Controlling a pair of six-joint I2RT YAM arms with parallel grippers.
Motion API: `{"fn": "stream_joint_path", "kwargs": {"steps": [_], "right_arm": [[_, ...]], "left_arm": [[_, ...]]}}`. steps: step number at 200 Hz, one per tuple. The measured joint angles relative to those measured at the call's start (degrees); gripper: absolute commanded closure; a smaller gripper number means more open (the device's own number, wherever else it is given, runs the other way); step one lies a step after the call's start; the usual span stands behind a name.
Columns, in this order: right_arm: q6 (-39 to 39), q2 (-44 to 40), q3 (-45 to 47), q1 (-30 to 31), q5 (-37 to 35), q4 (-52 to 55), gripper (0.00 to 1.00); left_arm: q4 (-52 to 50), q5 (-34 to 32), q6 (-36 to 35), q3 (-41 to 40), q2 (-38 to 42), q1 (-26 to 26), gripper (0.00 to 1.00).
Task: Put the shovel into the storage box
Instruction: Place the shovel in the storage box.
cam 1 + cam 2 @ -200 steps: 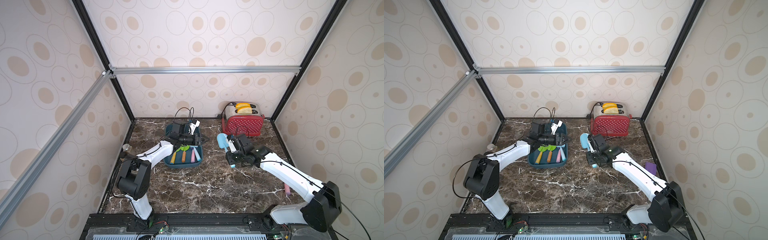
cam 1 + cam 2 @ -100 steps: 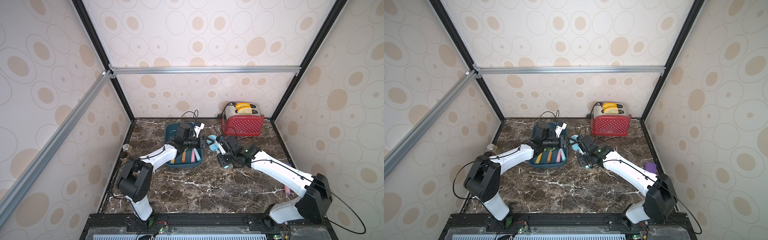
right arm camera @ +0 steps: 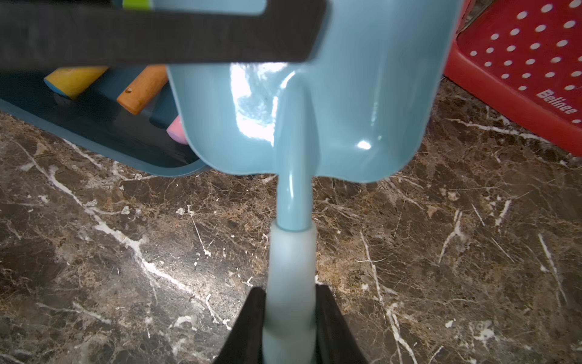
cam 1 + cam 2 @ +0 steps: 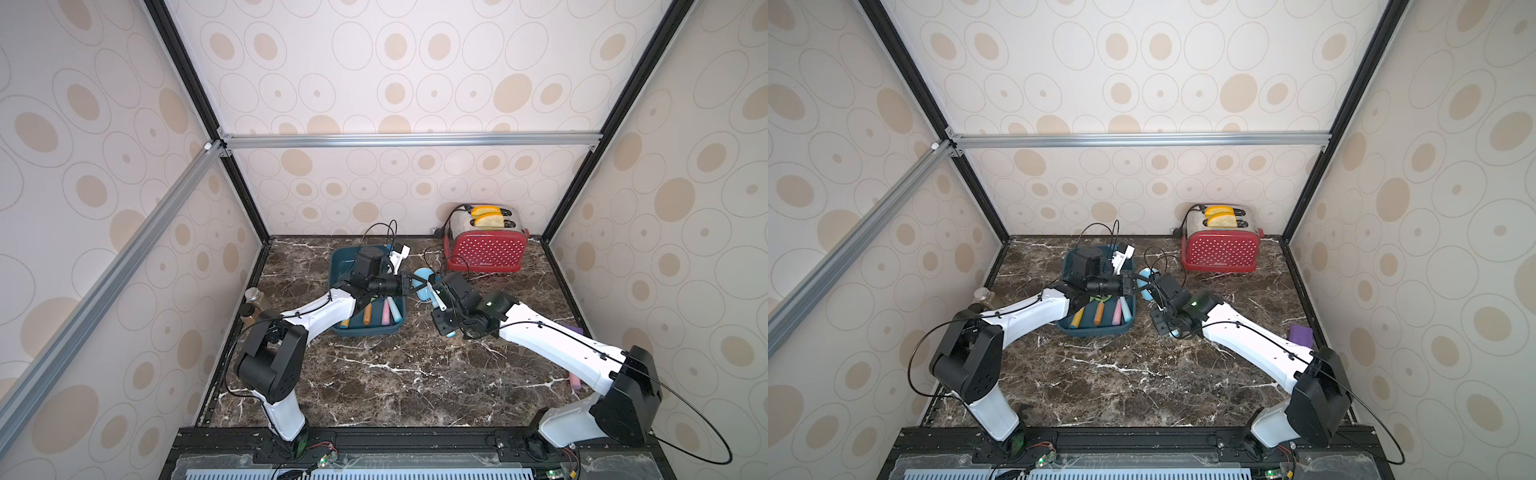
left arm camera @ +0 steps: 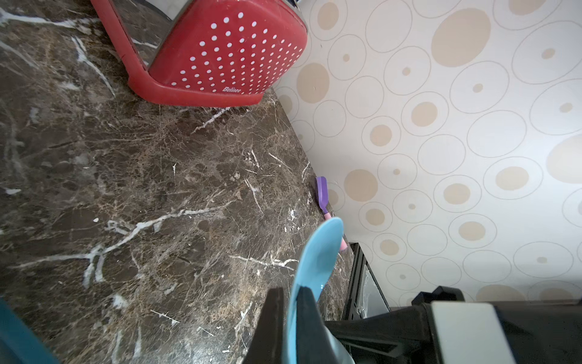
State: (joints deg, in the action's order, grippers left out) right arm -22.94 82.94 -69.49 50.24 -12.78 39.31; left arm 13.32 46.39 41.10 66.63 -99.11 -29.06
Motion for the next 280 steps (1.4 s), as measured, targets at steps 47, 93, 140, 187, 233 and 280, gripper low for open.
{"fn": "stream_joint_path", "kwargs": {"steps": [47,93,140,187,233,280], "right_arm": [[0.15,-6.12,0.04,2.56,-4.52,1.62,0.60],[-1.55,-27.28,5.73,3.32,-11.85,3.30,0.54],[-7.30,-35.65,14.99,3.32,-19.32,12.90,0.52],[-13.64,-41.79,19.65,3.32,-21.18,20.31,0.52],[-17.16,-43.30,20.02,3.32,-22.88,23.56,0.51],[-19.47,-41.53,20.02,3.32,-24.17,25.51,0.46]], "left_arm": [[-3.37,-0.44,-2.97,2.21,-0.28,0.83,0.95],[-16.44,2.38,-12.11,13.00,-3.26,9.09,0.85],[-39.63,2.60,-30.12,32.26,-11.47,18.80,0.84],[-54.69,2.54,-41.00,37.81,-20.96,22.34,0.85],[-60.59,1.18,-44.46,37.81,-25.49,22.91,0.85],[-61.44,-0.26,-45.24,38.53,-28.15,22.91,0.73]]}}
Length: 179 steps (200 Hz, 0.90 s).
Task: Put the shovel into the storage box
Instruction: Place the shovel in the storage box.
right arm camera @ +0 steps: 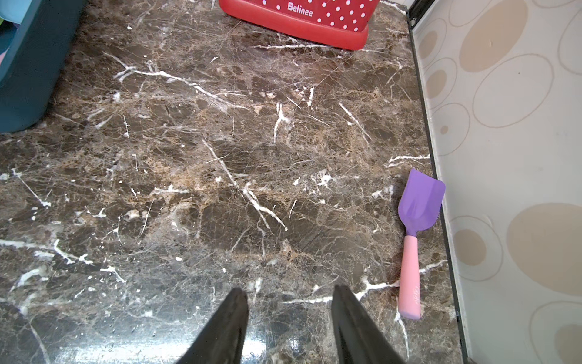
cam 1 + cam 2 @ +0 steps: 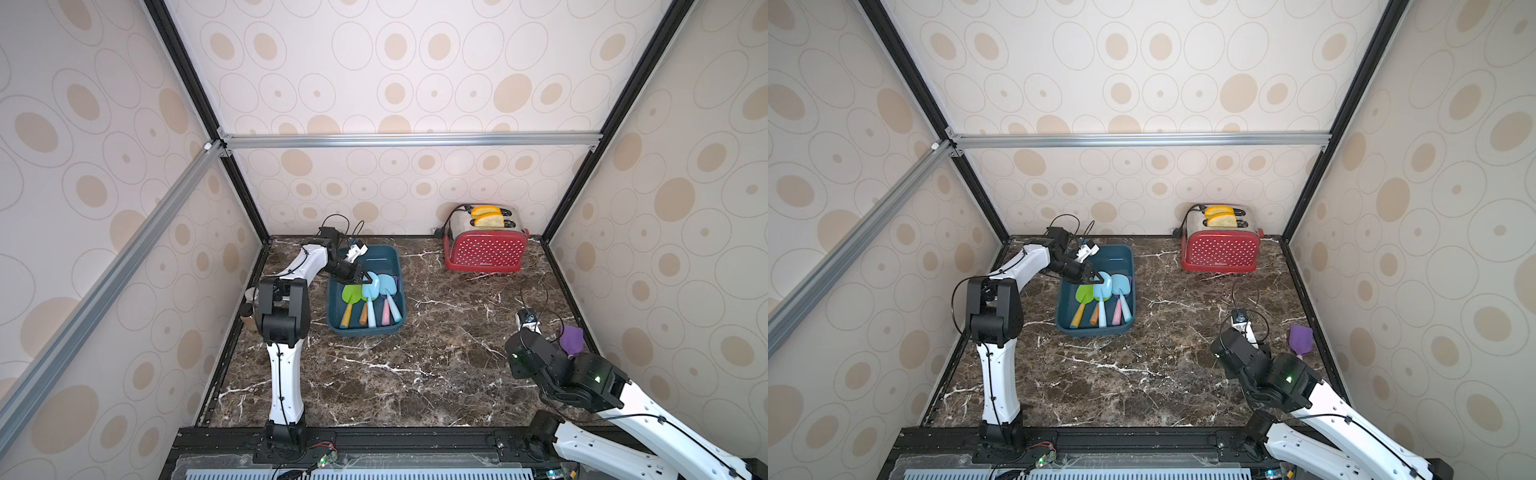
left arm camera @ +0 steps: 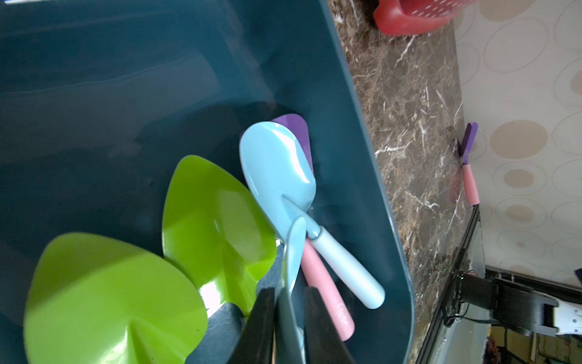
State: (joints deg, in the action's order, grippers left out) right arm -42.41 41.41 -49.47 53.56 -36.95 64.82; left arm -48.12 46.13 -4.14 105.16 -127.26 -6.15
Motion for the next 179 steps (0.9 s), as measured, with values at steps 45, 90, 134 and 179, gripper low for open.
{"fn": "stream_joint_path", "kwargs": {"steps": [45,90,134,179], "right_arm": [[-3.32,0.07,-0.63,-0.24,-3.74,3.69,0.38],[-5.09,0.04,-2.60,-6.40,-7.54,7.06,0.31],[1.75,3.63,-2.32,-31.78,-3.26,2.91,0.29],[11.15,10.01,1.25,-56.28,9.01,-7.28,0.29]], "left_arm": [[-0.22,-1.07,-0.11,0.13,-3.02,0.13,0.68],[0.46,-1.38,0.52,0.13,-3.04,0.37,0.57],[2.23,-1.68,1.44,-0.87,-0.52,0.81,0.52],[5.31,-1.20,2.67,-4.87,6.95,1.09,0.48]]}}
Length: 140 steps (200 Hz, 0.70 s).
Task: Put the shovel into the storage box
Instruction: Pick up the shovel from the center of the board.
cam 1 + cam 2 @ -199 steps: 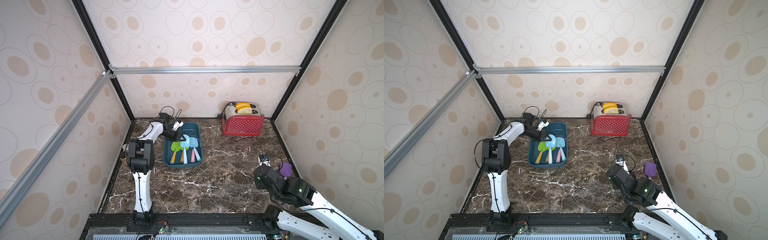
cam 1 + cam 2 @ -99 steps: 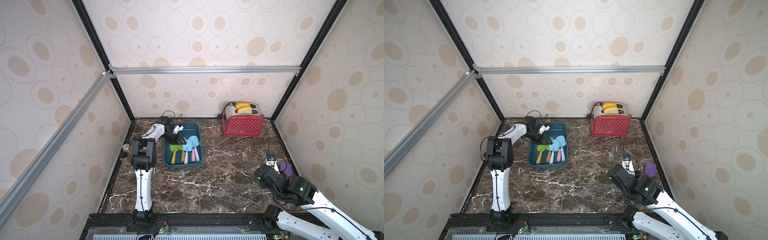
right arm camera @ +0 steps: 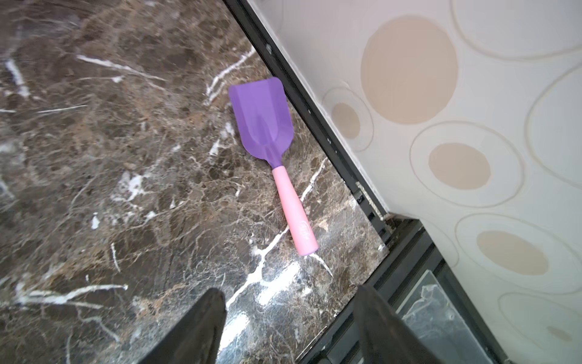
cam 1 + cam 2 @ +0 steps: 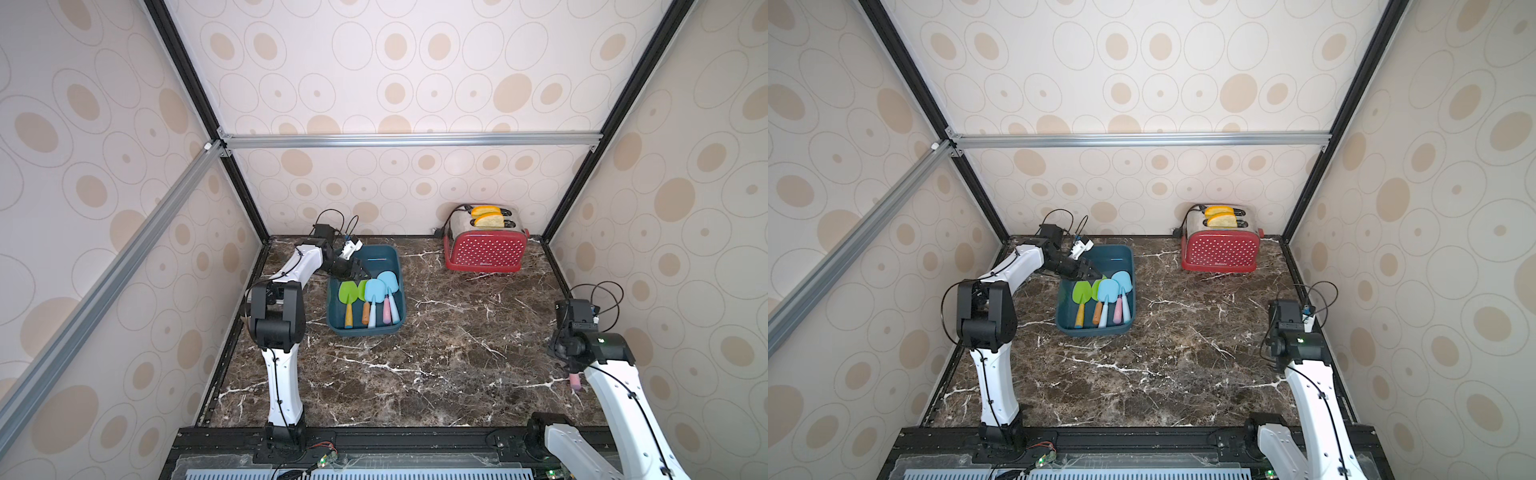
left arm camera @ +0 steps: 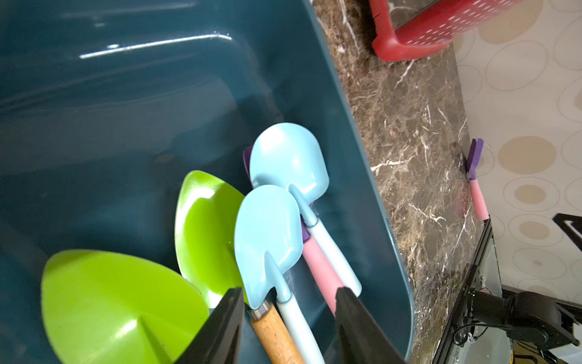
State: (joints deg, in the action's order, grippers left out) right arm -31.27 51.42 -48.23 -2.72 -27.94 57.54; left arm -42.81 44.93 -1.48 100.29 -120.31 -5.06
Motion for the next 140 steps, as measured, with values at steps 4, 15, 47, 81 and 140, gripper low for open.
{"fn": "stream_joint_path", "kwargs": {"steps": [4,15,47,81,140], "right_arm": [[0.52,0.57,0.17,-1.46,1.09,-0.59,0.29],[1.77,2.80,0.33,-4.52,3.17,-1.88,0.29],[3.98,8.72,1.86,-8.24,6.73,-6.64,0.28],[5.62,14.86,3.72,-16.24,12.61,-10.97,0.28],[6.84,26.36,5.62,-24.39,20.68,-17.27,0.30]], "left_arm": [[0.44,0.07,0.22,-0.33,0.46,0.00,0.48],[1.66,0.46,0.76,-1.31,1.79,0.00,0.48],[4.48,1.81,2.29,-3.48,3.96,0.00,0.47],[7.45,2.64,3.32,-6.56,6.25,0.00,0.46],[10.29,3.69,4.17,-8.00,8.96,0.04,0.45]]}}
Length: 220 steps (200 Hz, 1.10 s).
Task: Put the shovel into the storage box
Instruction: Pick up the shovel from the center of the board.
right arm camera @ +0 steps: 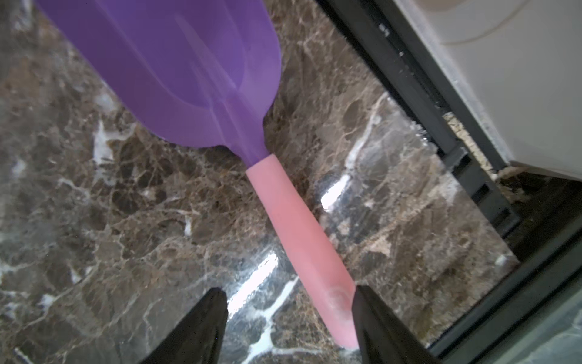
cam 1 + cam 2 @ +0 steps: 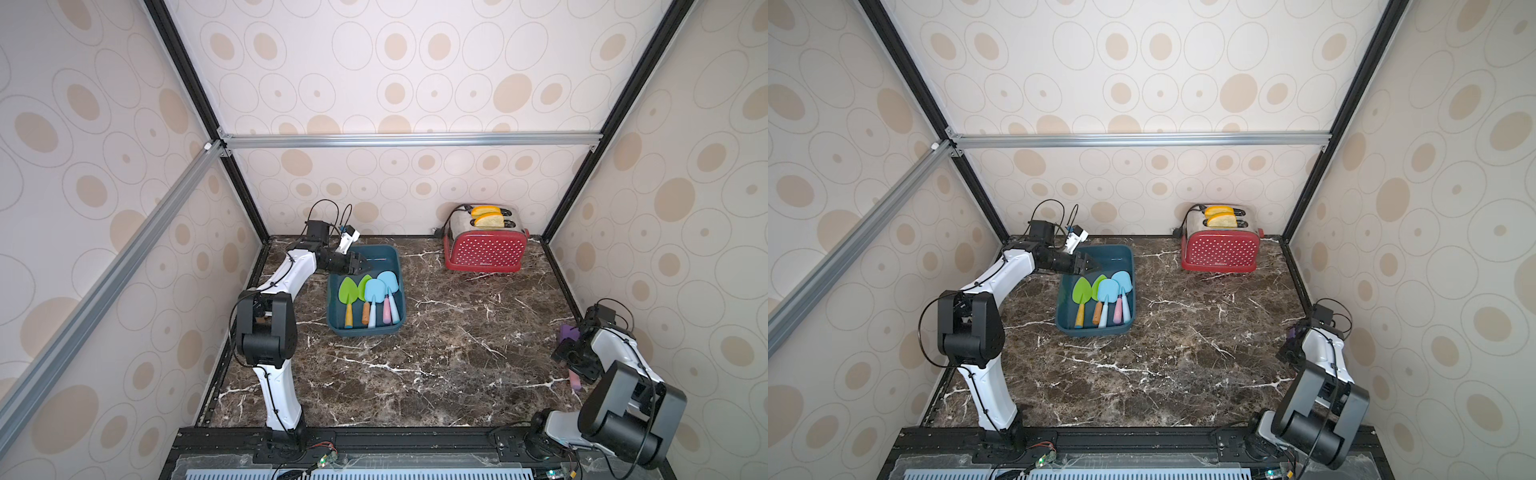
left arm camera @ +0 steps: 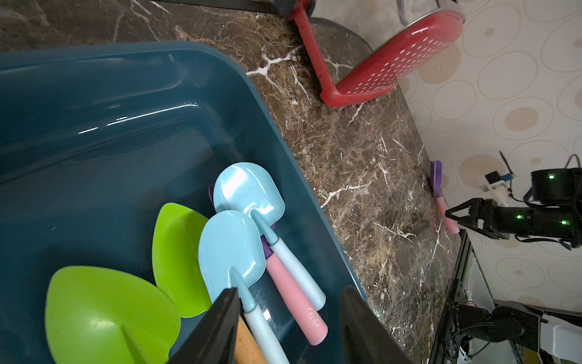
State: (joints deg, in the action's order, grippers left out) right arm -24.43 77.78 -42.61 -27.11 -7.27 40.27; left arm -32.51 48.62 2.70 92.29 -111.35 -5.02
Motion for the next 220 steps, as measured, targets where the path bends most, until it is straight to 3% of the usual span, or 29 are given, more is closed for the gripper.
{"fn": "stream_joint_path", "kwargs": {"steps": [47,65,105,170,220], "right_arm": [[0.07,3.48,0.20,-3.76,2.12,-2.27,0.34],[0.13,4.26,0.20,-4.72,2.95,-2.67,0.48],[0.59,4.61,0.52,-4.87,5.70,-3.56,1.00],[1.57,4.90,0.68,-3.61,10.29,-4.90,1.00],[1.73,0.83,0.39,8.72,9.84,-3.02,1.00]], "left_arm": [[1.46,0.35,0.63,-1.60,0.57,0.00,0.45],[1.86,0.39,0.79,-2.38,1.11,0.04,0.45],[2.69,0.66,1.03,-3.23,3.41,0.13,0.45],[5.31,1.44,2.54,-4.83,4.96,0.17,0.43],[9.97,3.43,6.36,-8.13,7.08,0.17,0.41]]}}
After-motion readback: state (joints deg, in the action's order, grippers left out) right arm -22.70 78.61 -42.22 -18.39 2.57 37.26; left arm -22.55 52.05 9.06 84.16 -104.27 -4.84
